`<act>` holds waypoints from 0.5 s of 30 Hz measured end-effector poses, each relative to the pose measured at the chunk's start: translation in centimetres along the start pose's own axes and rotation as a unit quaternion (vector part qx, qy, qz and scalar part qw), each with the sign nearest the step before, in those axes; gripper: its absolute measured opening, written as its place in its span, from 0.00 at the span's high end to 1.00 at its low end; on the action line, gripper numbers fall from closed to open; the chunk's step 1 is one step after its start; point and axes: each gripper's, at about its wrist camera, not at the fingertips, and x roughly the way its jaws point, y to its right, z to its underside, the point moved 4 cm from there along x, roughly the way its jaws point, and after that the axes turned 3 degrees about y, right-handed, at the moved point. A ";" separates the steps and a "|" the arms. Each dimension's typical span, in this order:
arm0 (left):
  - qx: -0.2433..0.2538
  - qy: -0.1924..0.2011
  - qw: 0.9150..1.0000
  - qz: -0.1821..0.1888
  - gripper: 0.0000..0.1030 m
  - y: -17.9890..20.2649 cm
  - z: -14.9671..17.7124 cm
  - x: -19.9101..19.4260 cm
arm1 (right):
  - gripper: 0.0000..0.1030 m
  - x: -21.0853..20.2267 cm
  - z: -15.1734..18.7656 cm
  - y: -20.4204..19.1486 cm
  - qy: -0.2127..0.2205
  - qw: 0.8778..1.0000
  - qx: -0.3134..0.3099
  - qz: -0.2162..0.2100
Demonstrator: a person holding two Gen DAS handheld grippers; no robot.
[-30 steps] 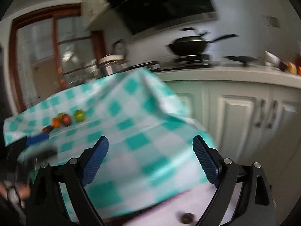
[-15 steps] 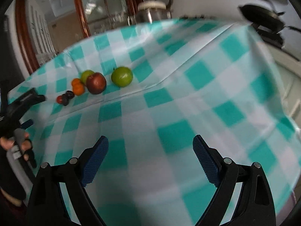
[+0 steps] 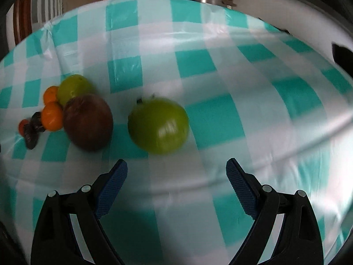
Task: Organize fruits
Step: 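Grasp the green apple with the right tool while the left tool grasps a dark brown fruit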
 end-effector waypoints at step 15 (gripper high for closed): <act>-0.021 -0.019 1.000 0.003 0.02 -0.3 0.9 0.6 | 0.40 4.2 -2.9 -0.8 -0.016 0.998 -0.060 -0.016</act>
